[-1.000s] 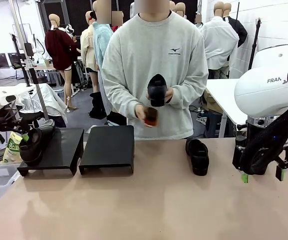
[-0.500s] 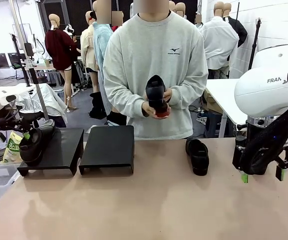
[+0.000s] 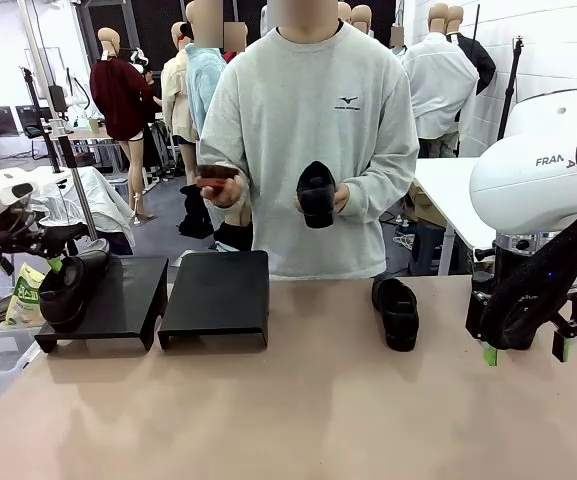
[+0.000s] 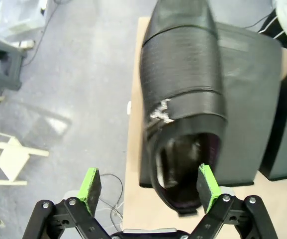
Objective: Organize the shoes by placing them on the stand.
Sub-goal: Pick up one Shoe and place it in the middle of the table.
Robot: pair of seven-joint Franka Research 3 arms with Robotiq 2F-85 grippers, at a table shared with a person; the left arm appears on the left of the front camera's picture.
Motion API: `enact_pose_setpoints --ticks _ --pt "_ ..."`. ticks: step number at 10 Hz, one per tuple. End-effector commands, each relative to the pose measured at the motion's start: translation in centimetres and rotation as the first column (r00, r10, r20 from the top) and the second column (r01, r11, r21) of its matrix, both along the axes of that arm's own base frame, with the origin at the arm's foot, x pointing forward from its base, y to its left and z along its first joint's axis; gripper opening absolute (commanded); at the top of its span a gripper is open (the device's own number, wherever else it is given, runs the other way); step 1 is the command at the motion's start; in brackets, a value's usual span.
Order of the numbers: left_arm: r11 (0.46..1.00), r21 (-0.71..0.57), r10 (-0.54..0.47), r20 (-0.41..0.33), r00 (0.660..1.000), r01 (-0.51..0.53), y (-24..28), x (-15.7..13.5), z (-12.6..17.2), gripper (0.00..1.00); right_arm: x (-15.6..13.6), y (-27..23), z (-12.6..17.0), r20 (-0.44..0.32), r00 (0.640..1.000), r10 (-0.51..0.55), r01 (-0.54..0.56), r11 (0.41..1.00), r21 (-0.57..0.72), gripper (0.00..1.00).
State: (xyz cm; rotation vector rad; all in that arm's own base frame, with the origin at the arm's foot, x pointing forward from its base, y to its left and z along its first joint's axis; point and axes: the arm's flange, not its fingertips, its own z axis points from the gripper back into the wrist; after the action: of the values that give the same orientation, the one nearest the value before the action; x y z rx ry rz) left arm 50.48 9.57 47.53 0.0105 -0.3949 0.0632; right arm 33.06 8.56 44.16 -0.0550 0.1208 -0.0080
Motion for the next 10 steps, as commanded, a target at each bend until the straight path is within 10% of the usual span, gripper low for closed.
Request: enact_pose_setpoints --ticks 1,2,4,6,10 --pt "0.999 0.026 -0.031 0.094 0.995 0.028 -3.5 -4.8 2.4 1.00 -0.1 0.4 0.1 -0.006 1.000 -0.016 0.017 1.000 0.009 1.00" --pt "0.999 -0.009 -0.037 0.089 0.995 0.038 -5.5 -6.8 3.0 1.00 -0.1 0.4 0.1 -0.006 1.000 -0.016 0.017 1.000 0.009 1.00" --pt "0.990 -0.116 -0.096 -0.192 0.977 0.075 -9.1 -9.9 2.6 1.00 -0.1 0.4 0.1 -0.006 1.000 -0.016 0.017 1.000 0.009 1.00" --pt "0.977 -0.166 -0.195 -0.433 0.880 0.135 -11.4 -11.1 0.0 1.00 -0.1 0.4 0.1 -0.006 1.000 -0.016 0.017 1.000 0.009 1.00" --pt "0.967 -0.208 -0.232 -0.464 0.855 0.149 -13.1 -13.1 -1.5 1.00 -0.1 0.4 0.1 -0.006 1.000 -0.016 0.017 1.000 0.009 1.00"
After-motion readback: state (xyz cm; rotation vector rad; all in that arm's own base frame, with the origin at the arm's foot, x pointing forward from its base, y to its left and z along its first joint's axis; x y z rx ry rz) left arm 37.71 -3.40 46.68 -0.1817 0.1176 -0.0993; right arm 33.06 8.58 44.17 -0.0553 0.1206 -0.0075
